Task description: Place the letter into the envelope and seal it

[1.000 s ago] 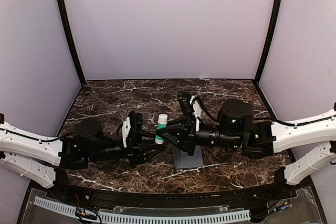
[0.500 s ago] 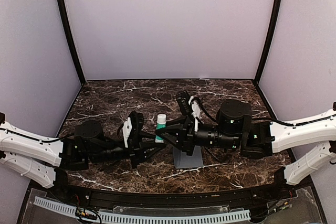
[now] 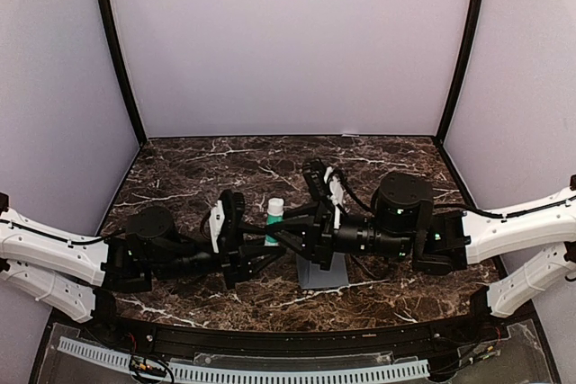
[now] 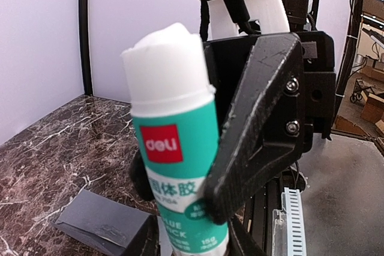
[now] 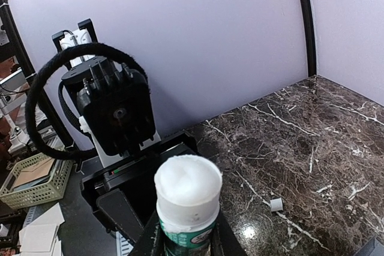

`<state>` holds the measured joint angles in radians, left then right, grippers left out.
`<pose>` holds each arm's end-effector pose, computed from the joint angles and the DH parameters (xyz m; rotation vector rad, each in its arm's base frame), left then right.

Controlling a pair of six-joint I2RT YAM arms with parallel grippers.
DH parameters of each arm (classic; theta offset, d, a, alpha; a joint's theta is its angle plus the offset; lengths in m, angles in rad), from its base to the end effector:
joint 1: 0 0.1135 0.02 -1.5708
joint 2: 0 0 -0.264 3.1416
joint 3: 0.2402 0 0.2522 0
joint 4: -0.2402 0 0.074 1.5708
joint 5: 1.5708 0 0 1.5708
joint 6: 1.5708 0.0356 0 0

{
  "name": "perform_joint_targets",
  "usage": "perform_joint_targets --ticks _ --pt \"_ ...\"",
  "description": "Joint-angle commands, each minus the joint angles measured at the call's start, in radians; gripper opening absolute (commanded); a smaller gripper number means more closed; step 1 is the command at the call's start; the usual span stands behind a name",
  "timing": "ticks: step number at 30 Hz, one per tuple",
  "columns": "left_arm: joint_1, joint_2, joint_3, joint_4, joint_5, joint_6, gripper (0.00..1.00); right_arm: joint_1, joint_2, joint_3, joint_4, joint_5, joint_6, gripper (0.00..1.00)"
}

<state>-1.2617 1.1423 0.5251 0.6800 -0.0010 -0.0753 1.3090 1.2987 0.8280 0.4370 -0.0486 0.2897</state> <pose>0.0774 -0.2421 0.2677 0.8967 1.3315 -1.0589 0.0770 0.2942 0.3065 -0.8946 1.5159 1.2495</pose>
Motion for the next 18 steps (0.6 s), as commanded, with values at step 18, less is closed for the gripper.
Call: perform_joint_targets --ticks 18 --pt "-0.004 -0.033 0.001 0.064 0.289 -0.021 0.16 0.010 -0.007 -0.061 0.153 -0.251 -0.115 0.00"
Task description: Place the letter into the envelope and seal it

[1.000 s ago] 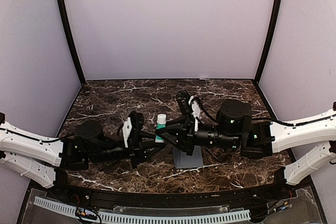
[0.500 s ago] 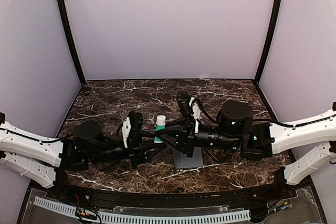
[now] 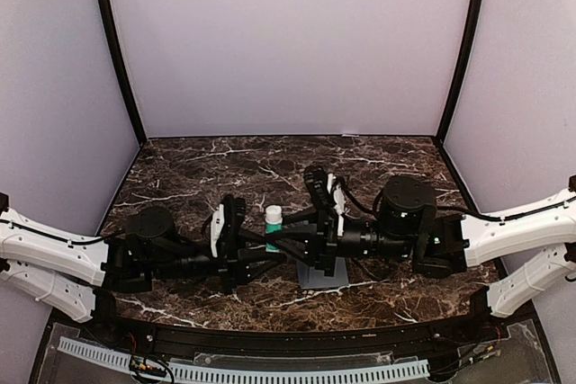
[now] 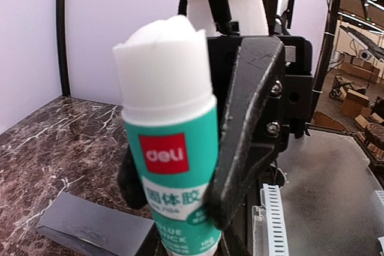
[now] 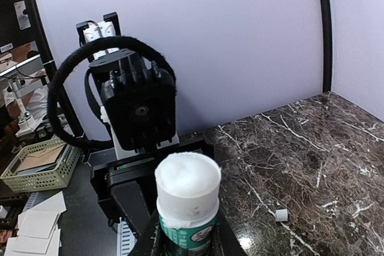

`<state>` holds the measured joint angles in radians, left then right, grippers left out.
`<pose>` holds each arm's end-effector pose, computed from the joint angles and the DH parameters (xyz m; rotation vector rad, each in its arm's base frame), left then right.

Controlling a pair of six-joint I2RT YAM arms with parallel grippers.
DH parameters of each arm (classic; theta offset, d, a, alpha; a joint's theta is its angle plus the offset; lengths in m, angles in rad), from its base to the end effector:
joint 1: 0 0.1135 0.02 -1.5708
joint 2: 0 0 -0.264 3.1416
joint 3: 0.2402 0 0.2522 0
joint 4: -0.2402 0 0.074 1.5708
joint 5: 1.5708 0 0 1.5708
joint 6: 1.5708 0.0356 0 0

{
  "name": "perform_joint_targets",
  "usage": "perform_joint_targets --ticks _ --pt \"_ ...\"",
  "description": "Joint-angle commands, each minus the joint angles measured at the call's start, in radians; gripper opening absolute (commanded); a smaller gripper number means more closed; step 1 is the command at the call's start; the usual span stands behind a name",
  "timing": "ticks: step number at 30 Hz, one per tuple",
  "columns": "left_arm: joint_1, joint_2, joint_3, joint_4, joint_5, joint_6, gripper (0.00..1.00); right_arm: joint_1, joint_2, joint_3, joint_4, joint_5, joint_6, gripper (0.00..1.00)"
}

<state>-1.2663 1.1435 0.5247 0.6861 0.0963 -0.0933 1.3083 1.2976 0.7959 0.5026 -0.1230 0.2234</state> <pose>0.0729 -0.2435 0.2679 0.9642 1.3005 -1.1478 0.0741 0.2925 0.3026 -0.9798 1.4200 1.2711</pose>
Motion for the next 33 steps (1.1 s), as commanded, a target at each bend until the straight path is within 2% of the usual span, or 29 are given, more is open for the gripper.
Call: perform_joint_targets --ticks 1,8,12,18,20,24,28,33 --pt "0.001 -0.039 0.000 0.061 0.220 -0.004 0.16 0.011 -0.006 -0.032 0.096 -0.211 -0.058 0.00" --pt "0.001 -0.060 -0.032 0.118 0.479 -0.011 0.17 0.010 0.010 -0.035 0.146 -0.426 -0.097 0.00" --pt "0.001 -0.061 -0.046 0.163 0.540 -0.024 0.15 0.010 0.047 -0.004 0.148 -0.490 -0.092 0.00" --pt "0.001 -0.052 -0.045 0.172 0.415 -0.028 0.08 0.010 0.076 0.013 0.172 -0.446 -0.057 0.00" --pt "0.001 -0.048 -0.048 0.184 0.365 -0.030 0.07 0.010 0.081 0.015 0.182 -0.434 -0.046 0.09" --pt "0.001 -0.044 -0.058 0.217 0.283 -0.042 0.06 0.010 0.087 0.009 0.222 -0.416 -0.018 0.34" --pt "0.001 -0.045 -0.076 0.265 0.201 -0.055 0.05 0.010 0.089 -0.012 0.279 -0.379 0.012 0.42" --pt "0.001 -0.042 -0.099 0.323 0.133 -0.065 0.04 0.014 0.107 -0.029 0.352 -0.322 0.043 0.42"
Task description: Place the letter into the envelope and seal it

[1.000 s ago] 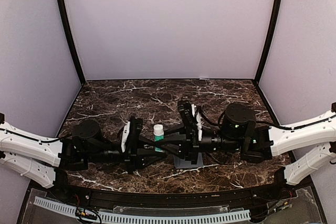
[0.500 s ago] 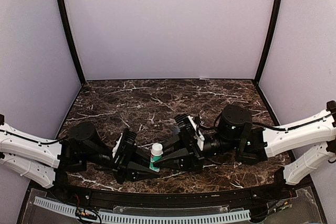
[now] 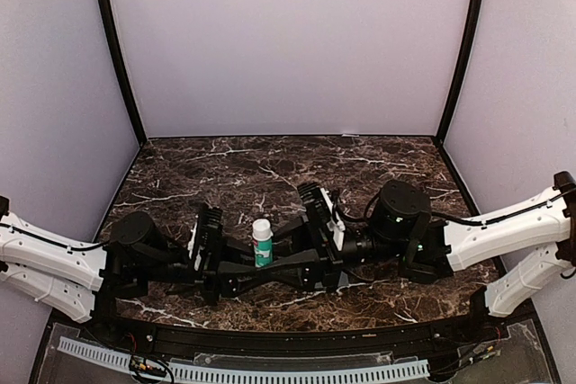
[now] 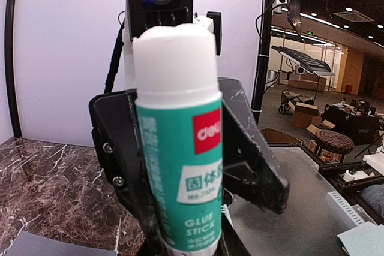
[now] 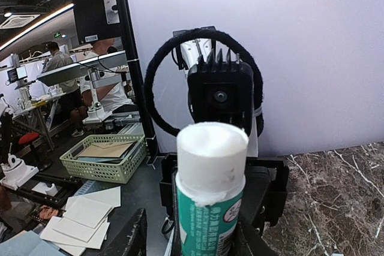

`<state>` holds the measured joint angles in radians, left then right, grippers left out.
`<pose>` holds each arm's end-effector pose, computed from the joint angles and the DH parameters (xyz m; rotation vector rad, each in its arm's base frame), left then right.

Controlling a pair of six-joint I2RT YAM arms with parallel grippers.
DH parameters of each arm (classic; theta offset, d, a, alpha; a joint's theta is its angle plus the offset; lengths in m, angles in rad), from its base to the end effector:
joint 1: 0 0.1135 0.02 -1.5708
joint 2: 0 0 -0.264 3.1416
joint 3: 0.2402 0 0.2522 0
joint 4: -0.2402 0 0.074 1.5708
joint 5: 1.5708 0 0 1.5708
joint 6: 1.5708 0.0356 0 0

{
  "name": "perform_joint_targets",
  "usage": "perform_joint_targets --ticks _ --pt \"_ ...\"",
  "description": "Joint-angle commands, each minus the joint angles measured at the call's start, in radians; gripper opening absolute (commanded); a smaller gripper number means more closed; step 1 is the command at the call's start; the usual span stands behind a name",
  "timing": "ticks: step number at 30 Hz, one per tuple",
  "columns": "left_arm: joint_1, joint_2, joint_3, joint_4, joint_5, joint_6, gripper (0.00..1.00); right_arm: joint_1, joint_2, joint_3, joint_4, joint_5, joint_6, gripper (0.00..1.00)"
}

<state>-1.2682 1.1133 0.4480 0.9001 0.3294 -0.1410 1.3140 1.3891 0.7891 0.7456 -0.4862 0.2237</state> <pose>0.0599 -0.2305 0.2714 1.0416 1.0716 -1.3856 0.0633 0.3067 0.2997 -1.2160 1.1241 1.5646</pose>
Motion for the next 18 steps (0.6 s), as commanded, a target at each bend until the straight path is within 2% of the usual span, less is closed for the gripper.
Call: perform_joint_targets --ticks 1,12,18 --pt "0.003 -0.012 -0.024 0.116 -0.113 -0.020 0.04 0.011 0.021 -0.022 0.119 0.055 0.046 0.42" --pt "0.003 -0.005 -0.042 0.152 -0.195 -0.017 0.03 0.062 0.070 0.007 0.138 0.265 0.008 0.36" --pt "0.003 -0.013 -0.052 0.166 -0.221 -0.018 0.03 0.078 0.093 0.024 0.129 0.308 -0.010 0.24"
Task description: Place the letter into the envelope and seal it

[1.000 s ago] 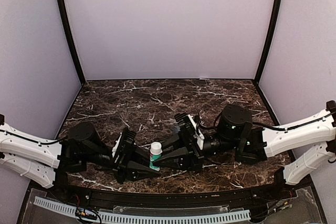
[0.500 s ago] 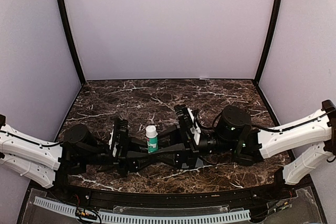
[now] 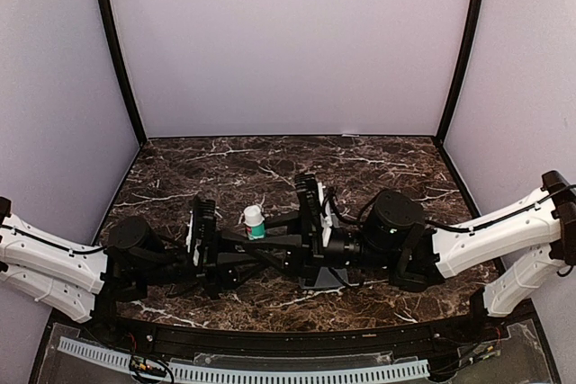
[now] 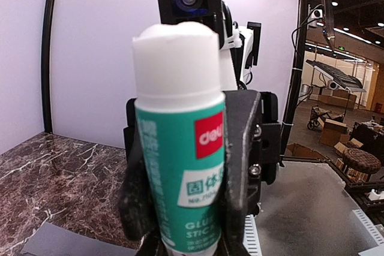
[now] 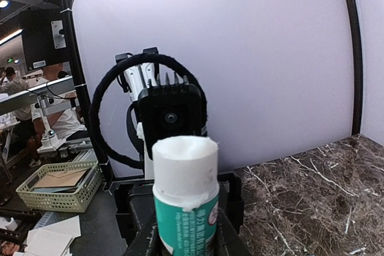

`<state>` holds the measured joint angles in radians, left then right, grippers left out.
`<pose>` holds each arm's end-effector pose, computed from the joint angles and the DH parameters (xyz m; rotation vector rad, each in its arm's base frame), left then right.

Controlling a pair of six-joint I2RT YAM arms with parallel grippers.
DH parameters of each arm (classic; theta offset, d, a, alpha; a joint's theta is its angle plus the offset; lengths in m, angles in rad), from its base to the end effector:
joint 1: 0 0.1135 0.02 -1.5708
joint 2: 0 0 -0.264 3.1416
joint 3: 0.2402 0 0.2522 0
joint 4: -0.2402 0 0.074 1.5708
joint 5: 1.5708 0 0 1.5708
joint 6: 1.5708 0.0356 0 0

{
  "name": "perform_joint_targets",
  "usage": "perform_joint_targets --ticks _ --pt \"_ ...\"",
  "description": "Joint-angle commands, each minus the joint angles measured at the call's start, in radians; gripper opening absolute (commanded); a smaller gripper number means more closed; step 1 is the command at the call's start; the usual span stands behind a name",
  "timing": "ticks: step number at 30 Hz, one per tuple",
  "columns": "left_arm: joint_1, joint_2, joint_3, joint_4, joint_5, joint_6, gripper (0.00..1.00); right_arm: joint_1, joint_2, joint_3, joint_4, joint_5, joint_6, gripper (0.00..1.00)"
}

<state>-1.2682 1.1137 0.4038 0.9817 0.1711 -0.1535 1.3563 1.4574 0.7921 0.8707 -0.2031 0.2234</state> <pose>0.0638 -0.2246 0.2655 0.8846 1.1170 -1.3085 0.0625 0.3205 0.2940 -0.9759 1.1798 1.4360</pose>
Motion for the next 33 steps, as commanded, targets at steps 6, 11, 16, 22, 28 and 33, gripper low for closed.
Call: perform_joint_targets --ticks 6,11,16,22,28,33 --pt "0.003 -0.025 -0.011 0.077 -0.066 0.000 0.03 0.040 0.036 0.030 -0.003 0.030 -0.016 0.06" --pt "0.003 -0.037 -0.011 0.071 0.052 -0.001 0.03 0.039 0.032 0.049 -0.052 -0.055 -0.032 0.00" --pt "0.003 -0.054 -0.011 0.069 0.233 -0.003 0.04 0.039 0.031 0.084 -0.105 -0.181 -0.034 0.00" --pt "0.003 -0.044 -0.003 0.085 0.430 -0.020 0.07 0.040 0.056 0.120 -0.119 -0.342 -0.009 0.00" --pt "0.003 -0.033 -0.001 0.095 0.467 -0.028 0.08 0.041 0.078 0.136 -0.108 -0.396 0.010 0.00" --pt "0.003 -0.044 -0.002 0.061 0.417 -0.007 0.23 0.040 0.051 0.132 -0.138 -0.338 0.009 0.00"
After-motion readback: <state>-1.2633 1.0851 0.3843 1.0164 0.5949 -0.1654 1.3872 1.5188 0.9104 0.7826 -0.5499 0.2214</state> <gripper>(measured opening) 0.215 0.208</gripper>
